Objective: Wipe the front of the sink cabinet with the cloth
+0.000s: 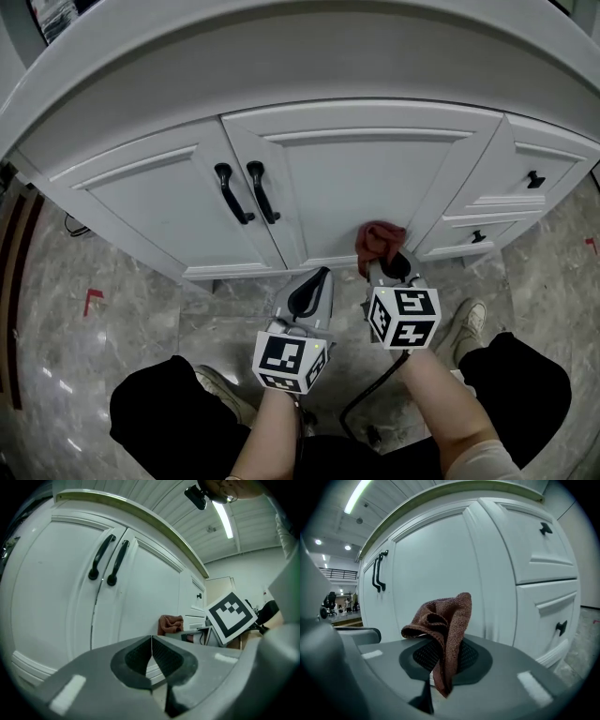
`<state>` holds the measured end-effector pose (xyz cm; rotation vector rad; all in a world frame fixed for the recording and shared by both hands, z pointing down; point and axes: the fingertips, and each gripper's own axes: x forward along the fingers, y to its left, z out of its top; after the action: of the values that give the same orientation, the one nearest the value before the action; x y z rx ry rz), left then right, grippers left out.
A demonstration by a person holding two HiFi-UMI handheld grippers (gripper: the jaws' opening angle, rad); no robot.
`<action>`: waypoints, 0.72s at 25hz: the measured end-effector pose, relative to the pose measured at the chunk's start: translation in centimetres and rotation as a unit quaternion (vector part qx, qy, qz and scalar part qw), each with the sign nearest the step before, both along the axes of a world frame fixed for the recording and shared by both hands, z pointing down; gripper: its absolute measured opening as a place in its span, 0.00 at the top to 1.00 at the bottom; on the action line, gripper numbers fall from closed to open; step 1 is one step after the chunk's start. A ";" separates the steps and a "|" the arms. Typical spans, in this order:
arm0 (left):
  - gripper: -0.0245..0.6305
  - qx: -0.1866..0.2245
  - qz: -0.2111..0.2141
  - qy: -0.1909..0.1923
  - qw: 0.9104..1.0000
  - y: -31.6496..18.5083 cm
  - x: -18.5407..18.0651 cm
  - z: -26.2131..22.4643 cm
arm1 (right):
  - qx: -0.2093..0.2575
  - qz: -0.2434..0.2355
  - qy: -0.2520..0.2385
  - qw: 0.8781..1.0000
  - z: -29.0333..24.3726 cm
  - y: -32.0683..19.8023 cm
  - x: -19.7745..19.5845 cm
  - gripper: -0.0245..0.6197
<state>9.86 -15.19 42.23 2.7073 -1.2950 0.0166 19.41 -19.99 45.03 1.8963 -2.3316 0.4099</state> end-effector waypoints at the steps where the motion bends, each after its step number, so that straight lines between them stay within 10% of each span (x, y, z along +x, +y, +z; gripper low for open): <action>1: 0.96 0.000 0.005 0.001 1.000 0.1 0.6 0.0 | -0.001 0.007 0.000 1.000 0.1 0.0 0.7 0.84; 18: 0.96 -0.006 0.050 0.005 0.999 0.7 5.0 0.6 | -0.021 0.117 0.016 0.993 1.2 2.3 9.4 0.83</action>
<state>14.84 -14.51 42.86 2.7550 -1.1513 0.0210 28.78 -17.68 46.23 2.1459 -2.0702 0.4410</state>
